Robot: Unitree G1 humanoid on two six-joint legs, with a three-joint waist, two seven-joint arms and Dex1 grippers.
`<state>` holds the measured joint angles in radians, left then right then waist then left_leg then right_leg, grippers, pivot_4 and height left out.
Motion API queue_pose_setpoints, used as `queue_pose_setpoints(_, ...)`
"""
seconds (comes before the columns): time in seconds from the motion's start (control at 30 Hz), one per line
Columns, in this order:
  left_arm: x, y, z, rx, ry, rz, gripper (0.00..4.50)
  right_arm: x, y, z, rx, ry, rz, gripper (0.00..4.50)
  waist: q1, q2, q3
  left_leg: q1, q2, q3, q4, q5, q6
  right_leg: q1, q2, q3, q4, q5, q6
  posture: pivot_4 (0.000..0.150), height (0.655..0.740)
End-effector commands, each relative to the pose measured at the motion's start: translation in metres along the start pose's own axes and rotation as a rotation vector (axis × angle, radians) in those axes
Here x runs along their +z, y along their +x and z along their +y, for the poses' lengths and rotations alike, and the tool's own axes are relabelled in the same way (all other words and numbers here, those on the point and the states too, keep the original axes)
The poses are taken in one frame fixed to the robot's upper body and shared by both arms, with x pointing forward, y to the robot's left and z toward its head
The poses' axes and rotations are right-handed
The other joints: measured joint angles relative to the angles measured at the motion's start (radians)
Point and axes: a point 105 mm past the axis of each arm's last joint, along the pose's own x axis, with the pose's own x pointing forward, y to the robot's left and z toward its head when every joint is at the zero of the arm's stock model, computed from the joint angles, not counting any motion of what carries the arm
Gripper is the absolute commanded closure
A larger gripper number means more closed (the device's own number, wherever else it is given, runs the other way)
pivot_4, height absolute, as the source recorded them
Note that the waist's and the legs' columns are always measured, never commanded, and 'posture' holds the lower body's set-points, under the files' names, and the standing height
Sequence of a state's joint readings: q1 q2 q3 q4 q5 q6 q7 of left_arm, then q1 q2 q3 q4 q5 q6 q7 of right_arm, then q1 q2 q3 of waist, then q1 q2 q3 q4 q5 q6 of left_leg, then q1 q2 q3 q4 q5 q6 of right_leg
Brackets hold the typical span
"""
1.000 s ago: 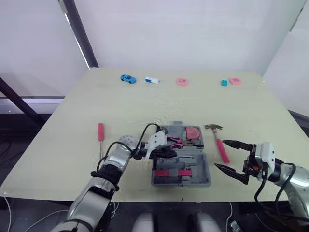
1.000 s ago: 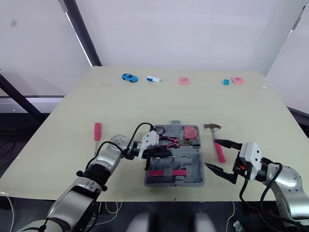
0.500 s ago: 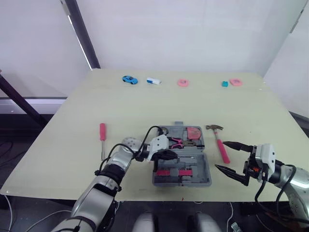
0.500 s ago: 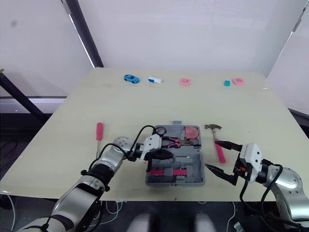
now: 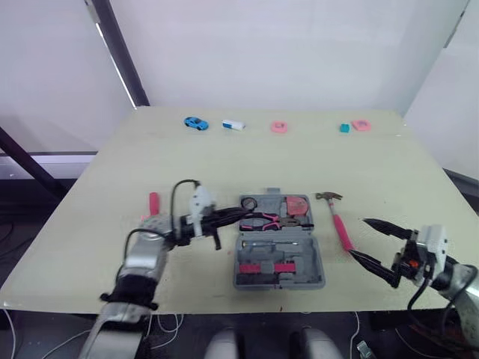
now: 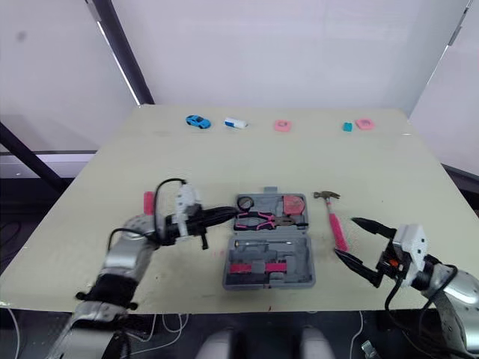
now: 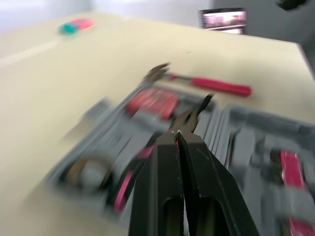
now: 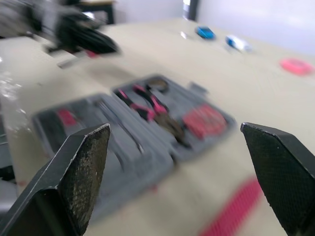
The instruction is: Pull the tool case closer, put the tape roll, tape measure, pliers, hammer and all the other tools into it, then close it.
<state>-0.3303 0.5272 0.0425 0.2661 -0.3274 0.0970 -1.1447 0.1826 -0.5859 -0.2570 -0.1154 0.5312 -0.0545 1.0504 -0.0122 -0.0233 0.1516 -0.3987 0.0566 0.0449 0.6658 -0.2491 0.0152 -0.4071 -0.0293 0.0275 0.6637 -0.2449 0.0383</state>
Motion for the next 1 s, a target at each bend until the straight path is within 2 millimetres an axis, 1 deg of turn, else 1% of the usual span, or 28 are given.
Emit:
queue_pose_setpoints(0.03, 0.011, -0.029, 0.010, 0.098, -0.001, -0.022, 4.35, 0.001, -0.017, -0.009, -0.097, -0.032, -0.009, 0.00, 0.003, 0.000, 0.000, 0.000, 0.000, 0.000, 0.000, 0.000, 0.000, 0.000, 0.000, 0.000, 0.000, 0.000, 0.000, 0.150, 0.7400)
queue_pose_setpoints(0.1, 0.005, -0.050, 0.011, 0.158, -0.022, -0.005, 4.35, -0.005, -0.029, -0.009, -0.142, -0.022, 0.012, 0.00, 0.004, 0.000, 0.000, 0.000, 0.000, 0.001, 0.000, 0.000, 0.000, 0.000, -0.001, 0.000, 0.000, 0.000, 0.000, 0.150, 0.7400)
queue_pose_setpoints(0.13, 0.003, -0.060, 0.012, 0.191, -0.033, 0.000, 3.84, -0.008, -0.036, -0.009, -0.163, -0.015, 0.023, 0.00, 0.005, 0.000, 0.000, 0.000, 0.000, 0.001, 0.000, 0.000, 0.000, 0.000, -0.002, 0.000, 0.000, -0.001, -0.001, 0.150, 0.7400)
queue_pose_setpoints(0.17, -0.002, -0.071, 0.013, 0.234, -0.045, 0.008, 3.62, -0.010, -0.042, -0.009, -0.187, -0.006, 0.033, 0.00, 0.004, 0.000, 0.000, 0.000, 0.000, 0.002, 0.000, 0.000, 0.000, 0.000, -0.002, 0.000, 0.000, -0.002, -0.003, 0.150, 0.7400)
queue_pose_setpoints(0.33, -0.029, -0.124, 0.014, 0.445, -0.105, 0.066, 1.30, -0.022, -0.079, -0.011, -0.335, 0.037, 0.070, 0.00, 0.003, 0.000, 0.000, 0.000, 0.000, 0.003, 0.000, 0.000, 0.000, -0.001, -0.004, 0.000, -0.001, -0.002, -0.003, 0.150, 0.7400)
queue_pose_setpoints(0.4, -0.037, -0.143, 0.012, 0.533, -0.130, 0.074, 0.27, -0.026, -0.092, -0.009, -0.374, 0.051, 0.086, 0.00, 0.002, 0.000, 0.000, 0.000, 0.001, 0.003, -0.001, 0.000, 0.000, -0.001, -0.004, 0.000, -0.001, -0.002, -0.003, 0.150, 0.7400)
queue_pose_setpoints(0.43, -0.040, -0.152, 0.010, 0.579, -0.142, 0.076, 0.12, -0.029, -0.100, -0.009, -0.403, 0.060, 0.094, 0.00, 0.002, 0.000, 0.000, 0.000, 0.001, 0.003, -0.001, 0.000, 0.000, -0.001, -0.004, 0.000, -0.001, -0.002, -0.003, 0.150, 0.7400)
queue_pose_setpoints(0.53, -0.048, -0.170, 0.005, 0.659, -0.168, 0.085, 0.12, -0.034, -0.115, -0.008, -0.467, 0.069, 0.108, 0.00, 0.002, 0.000, 0.000, 0.001, 0.002, 0.002, -0.002, -0.001, 0.000, -0.002, -0.006, 0.001, -0.001, -0.003, -0.003, 0.150, 0.7400)
queue_pose_setpoints(0.57, -0.051, -0.177, 0.003, 0.684, -0.176, 0.091, 0.12, -0.036, -0.120, -0.007, -0.486, 0.073, 0.110, 0.00, 0.003, 0.000, 0.000, 0.001, 0.003, 0.002, -0.002, -0.001, 0.000, -0.002, -0.006, 0.001, -0.001, -0.005, 0.000, 0.150, 0.7400)
queue_pose_setpoints(0.63, -0.060, -0.194, -0.001, 0.746, -0.199, 0.106, 0.12, -0.040, -0.134, -0.006, -0.539, 0.087, 0.118, 0.00, 0.003, 0.000, 0.000, 0.001, 0.003, 0.002, -0.002, -0.001, 0.000, -0.003, -0.006, 0.001, -0.001, -0.005, 0.000, 0.150, 0.7400)
queue_pose_setpoints(0.77, -0.069, -0.208, -0.005, 0.797, -0.214, 0.124, 0.12, -0.046, -0.144, -0.002, -0.563, 0.101, 0.137, 0.00, 0.003, 0.000, 0.000, 0.001, 0.003, 0.001, -0.002, -0.001, 0.000, -0.004, -0.009, 0.001, -0.001, -0.005, 0.000, 0.150, 0.7400)
queue_pose_setpoints(0.8, -0.071, -0.209, -0.006, 0.805, -0.218, 0.123, 0.12, -0.047, -0.146, -0.001, -0.564, 0.104, 0.140, 0.00, 0.003, 0.000, 0.000, 0.001, 0.003, 0.001, -0.002, -0.001, 0.000, -0.004, -0.009, 0.001, -0.001, -0.005, 0.000, 0.150, 0.7400)
queue_pose_setpoints(0.87, -0.073, -0.205, -0.008, 0.790, -0.220, 0.121, 0.12, -0.047, -0.145, -0.003, -0.566, 0.102, 0.135, 0.00, 0.003, 0.000, 0.000, 0.001, 0.004, 0.001, -0.002, -0.001, 0.000, -0.004, -0.012, 0.002, -0.001, -0.005, 0.000, 0.150, 0.7400)
queue_pose_setpoints(1.0, -0.067, -0.190, -0.001, 0.773, -0.199, 0.090, 0.12, -0.042, -0.127, -0.005, -0.510, 0.082, 0.106, 0.00, 0.003, 0.000, 0.000, 0.001, 0.003, 0.002, -0.003, -0.001, 0.000, -0.004, -0.013, 0.001, -0.002, -0.005, 0.000, 0.150, 0.7400)
